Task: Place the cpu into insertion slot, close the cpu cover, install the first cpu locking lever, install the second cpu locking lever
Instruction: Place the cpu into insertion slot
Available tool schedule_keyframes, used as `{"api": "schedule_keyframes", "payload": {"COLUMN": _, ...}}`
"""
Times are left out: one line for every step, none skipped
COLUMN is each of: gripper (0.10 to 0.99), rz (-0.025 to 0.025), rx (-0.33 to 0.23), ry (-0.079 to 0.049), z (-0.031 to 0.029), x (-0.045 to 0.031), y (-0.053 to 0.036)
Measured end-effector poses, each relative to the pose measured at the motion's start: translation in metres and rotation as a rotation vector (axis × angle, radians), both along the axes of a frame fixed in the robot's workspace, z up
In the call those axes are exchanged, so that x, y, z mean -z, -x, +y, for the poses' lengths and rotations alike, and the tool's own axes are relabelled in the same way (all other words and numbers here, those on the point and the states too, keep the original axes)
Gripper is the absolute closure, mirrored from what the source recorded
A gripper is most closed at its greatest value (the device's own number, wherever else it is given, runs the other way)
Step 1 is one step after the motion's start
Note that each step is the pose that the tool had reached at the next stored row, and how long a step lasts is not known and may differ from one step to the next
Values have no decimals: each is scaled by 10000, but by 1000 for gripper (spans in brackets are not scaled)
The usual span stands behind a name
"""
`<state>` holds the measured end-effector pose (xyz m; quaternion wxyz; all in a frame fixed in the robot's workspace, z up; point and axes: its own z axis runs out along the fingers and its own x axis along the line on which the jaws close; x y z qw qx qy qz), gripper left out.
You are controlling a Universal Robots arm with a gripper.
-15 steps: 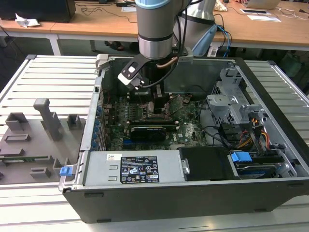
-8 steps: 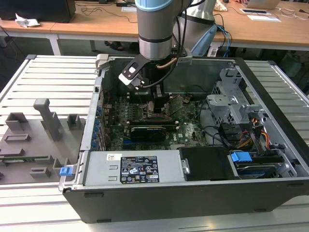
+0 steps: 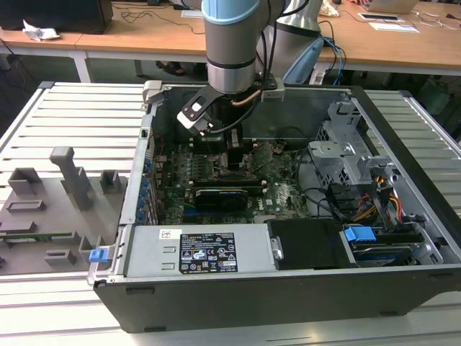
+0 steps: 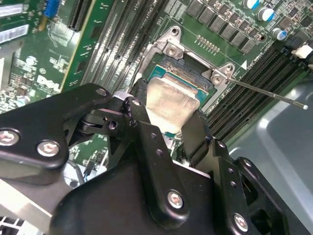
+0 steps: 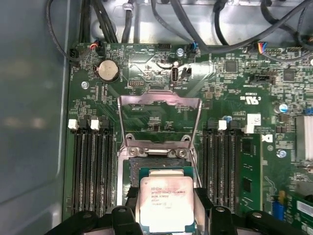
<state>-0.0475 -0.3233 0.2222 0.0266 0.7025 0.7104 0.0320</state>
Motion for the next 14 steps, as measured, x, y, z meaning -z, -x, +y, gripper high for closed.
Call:
{"api": "schedule_keyframes", "payload": {"gripper": 557, "rz": 11, "rx": 58, "ry": 0, "z": 12, "x": 20, "y": -3}}
{"api": "schedule_keyframes", "payload": {"gripper": 557, "rz": 13, "rx": 138, "ry": -1, "z": 16, "x": 32, "y": -3}}
{"api": "schedule_keyframes", "payload": {"gripper": 557, "rz": 15, "rx": 290, "ry": -1, "z": 17, "x": 45, "y": -4}}
{"api": "schedule_keyframes", "payload": {"gripper": 557, "rz": 16, "rx": 419, "ry": 0, "z": 20, "x": 55, "y": -3}}
{"api": "schedule_keyframes", "payload": {"gripper": 557, "rz": 17, "rx": 465, "ry": -1, "z": 24, "x": 66, "y": -3}}
{"api": "schedule_keyframes", "payload": {"gripper": 557, "rz": 16, "rx": 465, "ry": 0, "z": 25, "x": 79, "y": -4}}
{"api": "schedule_keyframes", "payload": {"gripper": 557, "rz": 17, "rx": 466, "ry": -1, "z": 25, "x": 85, "y": -4}}
{"api": "schedule_keyframes", "payload": {"gripper": 557, "rz": 17, "rx": 467, "ry": 0, "z": 26, "x": 94, "y": -3}}
{"api": "schedule_keyframes", "payload": {"gripper": 557, "rz": 17, "rx": 467, "ry": 0, "z": 28, "x": 98, "y": -3}}
{"api": "schedule_keyframes", "payload": {"gripper": 557, "rz": 17, "rx": 468, "ry": 0, "z": 30, "x": 101, "y": -3}}
{"api": "schedule_keyframes", "payload": {"gripper": 557, "rz": 20, "rx": 467, "ry": 0, "z": 35, "x": 106, "y": -5}}
{"api": "schedule_keyframes", "payload": {"gripper": 557, "rz": 21, "rx": 465, "ry": 0, "z": 37, "x": 109, "y": -6}}
{"api": "schedule_keyframes", "payload": {"gripper": 557, "rz": 21, "rx": 468, "ry": 0, "z": 42, "x": 115, "y": -5}}
{"api": "schedule_keyframes", "payload": {"gripper": 557, "rz": 22, "rx": 469, "ry": 0, "z": 48, "x": 119, "y": -8}}
